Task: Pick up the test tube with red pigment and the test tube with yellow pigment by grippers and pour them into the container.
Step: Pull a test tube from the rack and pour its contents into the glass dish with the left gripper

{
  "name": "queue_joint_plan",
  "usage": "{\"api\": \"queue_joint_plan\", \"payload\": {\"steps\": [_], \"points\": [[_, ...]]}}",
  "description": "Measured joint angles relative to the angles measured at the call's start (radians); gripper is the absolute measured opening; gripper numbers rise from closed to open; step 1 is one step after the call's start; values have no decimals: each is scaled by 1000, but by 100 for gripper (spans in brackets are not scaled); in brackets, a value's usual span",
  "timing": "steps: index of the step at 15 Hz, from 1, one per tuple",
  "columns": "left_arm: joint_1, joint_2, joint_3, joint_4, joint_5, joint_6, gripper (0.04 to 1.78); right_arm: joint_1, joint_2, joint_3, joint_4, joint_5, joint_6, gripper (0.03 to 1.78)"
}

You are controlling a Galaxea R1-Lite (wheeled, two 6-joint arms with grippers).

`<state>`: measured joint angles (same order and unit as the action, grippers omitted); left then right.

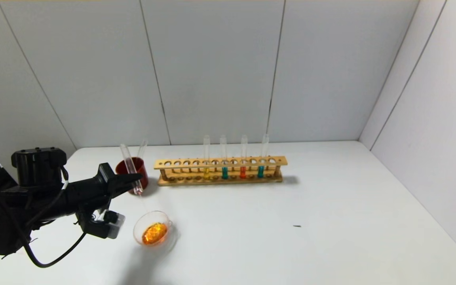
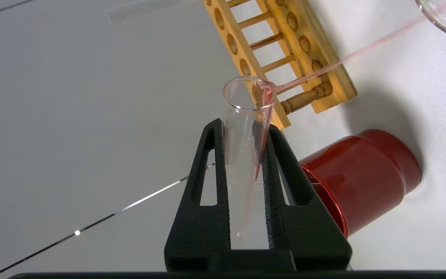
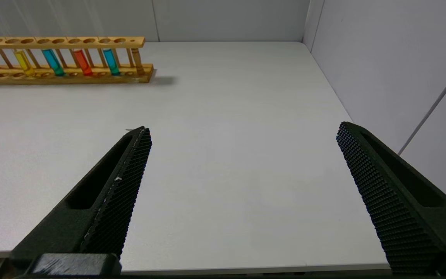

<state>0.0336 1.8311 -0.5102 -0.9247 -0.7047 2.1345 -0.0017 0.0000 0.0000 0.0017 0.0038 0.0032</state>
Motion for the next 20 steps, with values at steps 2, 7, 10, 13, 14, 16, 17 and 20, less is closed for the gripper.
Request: {"api": "queue_joint_plan", "payload": {"steps": [2,7,10,13,14,16,17,20], "points": [[0,2,-1,-4,0,10,30,0,0,0,0,0,0,175],[-3,0,-9,-9,3,38,30,0,0,0,0,0,0,175],[-4,-19,-11,-72,11,90,30,0,0,0,0,0,0,175],[-4,-48,-4,-98,27,136,30,0,0,0,0,0,0,175],[-5,-56,-2,-98,30,142,30,0,0,0,0,0,0,175],[-5,-70,-1,-99,32,170,30,0,0,0,0,0,0,175],[-9,-76,-1,-99,34,183,30,0,0,0,0,0,0,175],[-24,-93,-1,-100,40,193,30,0,0,0,0,0,0,175]]}}
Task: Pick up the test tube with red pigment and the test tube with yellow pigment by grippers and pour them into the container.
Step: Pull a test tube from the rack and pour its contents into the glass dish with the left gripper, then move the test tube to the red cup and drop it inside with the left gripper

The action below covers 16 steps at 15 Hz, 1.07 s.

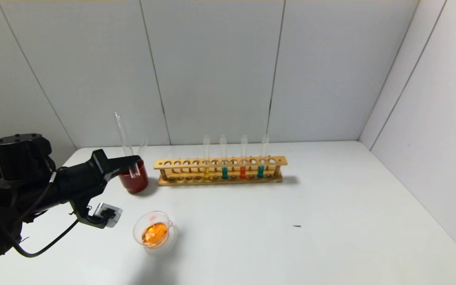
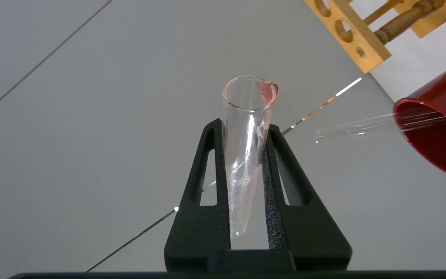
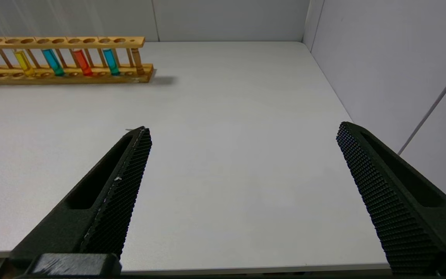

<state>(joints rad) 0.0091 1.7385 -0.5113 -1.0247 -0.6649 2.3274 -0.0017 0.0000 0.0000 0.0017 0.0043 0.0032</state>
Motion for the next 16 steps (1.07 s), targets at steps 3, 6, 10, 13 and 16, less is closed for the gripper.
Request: {"api": "queue_joint_plan", "payload": {"steps": [3,6,10,13,16], "points": [[-6,-12,1,1,0,3,30,0,0,0,0,0,0,175],[-7,-23,3,1,0,1,30,0,0,0,0,0,0,175],[-10,-65,5,0,60,-142,30,0,0,0,0,0,0,175],[-34,-146,4,-1,286,-430,30,0,0,0,0,0,0,175],[-111,-190,-34,2,597,-783,30,0,0,0,0,0,0,175]]}}
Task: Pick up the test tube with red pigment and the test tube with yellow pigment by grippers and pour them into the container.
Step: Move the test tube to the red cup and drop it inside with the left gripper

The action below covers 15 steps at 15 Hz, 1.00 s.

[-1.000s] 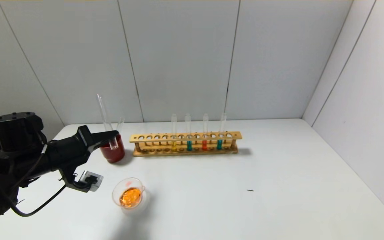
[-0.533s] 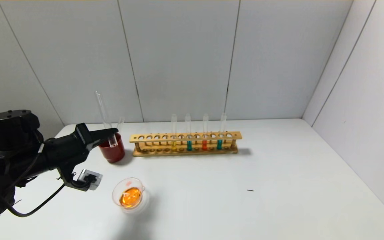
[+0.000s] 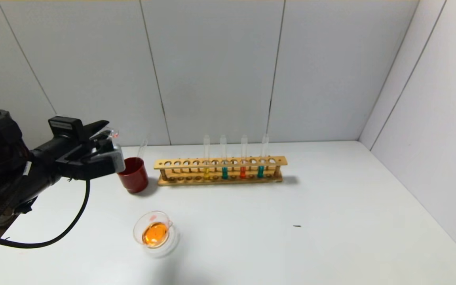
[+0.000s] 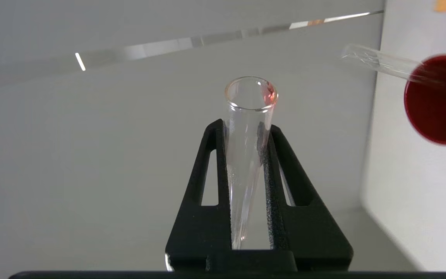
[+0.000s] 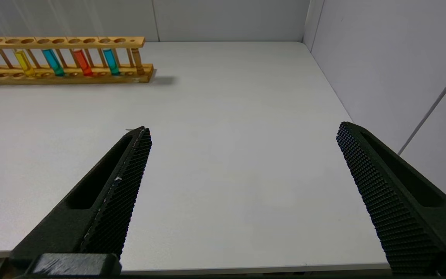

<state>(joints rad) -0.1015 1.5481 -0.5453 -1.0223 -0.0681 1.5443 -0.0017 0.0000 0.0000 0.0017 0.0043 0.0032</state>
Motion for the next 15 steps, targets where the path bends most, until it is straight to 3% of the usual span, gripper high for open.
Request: {"api": "queue_joint_plan", "payload": {"steps": [3,5,11,15], "points": [[-46,16,-71,-3,258,-343,30,0,0,0,0,0,0,175],[-55,53,-109,-4,327,-550,30,0,0,0,0,0,0,175],[-85,176,-136,-4,325,-1025,30,0,0,0,0,0,0,175],[-87,257,-173,-9,321,-1176,30,0,0,0,0,0,0,175]]}}
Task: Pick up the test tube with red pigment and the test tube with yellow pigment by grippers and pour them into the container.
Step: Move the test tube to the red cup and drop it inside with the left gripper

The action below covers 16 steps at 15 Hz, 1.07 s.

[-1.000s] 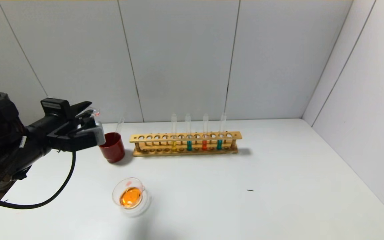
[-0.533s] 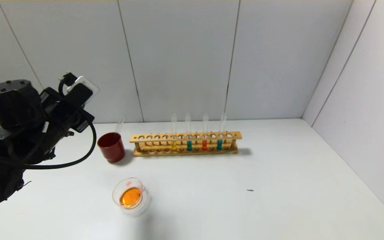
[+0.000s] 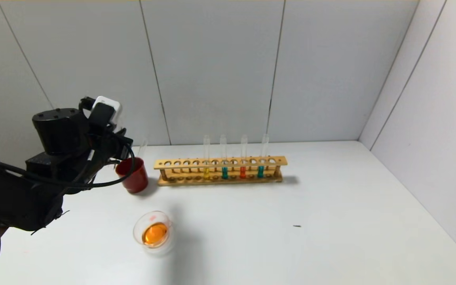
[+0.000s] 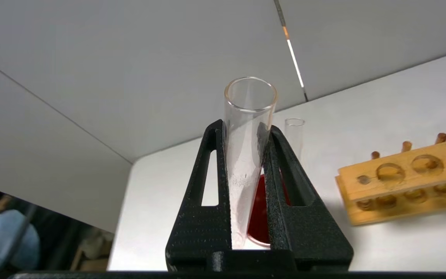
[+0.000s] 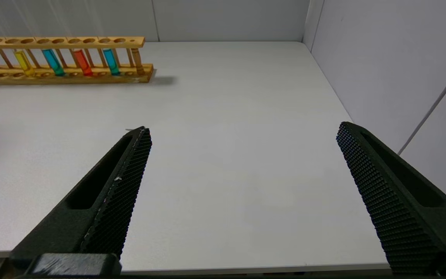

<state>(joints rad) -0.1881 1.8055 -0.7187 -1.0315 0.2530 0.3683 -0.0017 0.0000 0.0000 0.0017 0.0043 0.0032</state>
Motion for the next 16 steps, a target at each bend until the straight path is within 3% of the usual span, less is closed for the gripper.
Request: {"api": "queue_joint_plan", "payload": {"steps": [7,16], "points": [[3,214,-64,-213,-34,-61,30,0,0,0,0,0,0,175],[16,277,-52,-219,-43,-101,30,0,0,0,0,0,0,175]]}}
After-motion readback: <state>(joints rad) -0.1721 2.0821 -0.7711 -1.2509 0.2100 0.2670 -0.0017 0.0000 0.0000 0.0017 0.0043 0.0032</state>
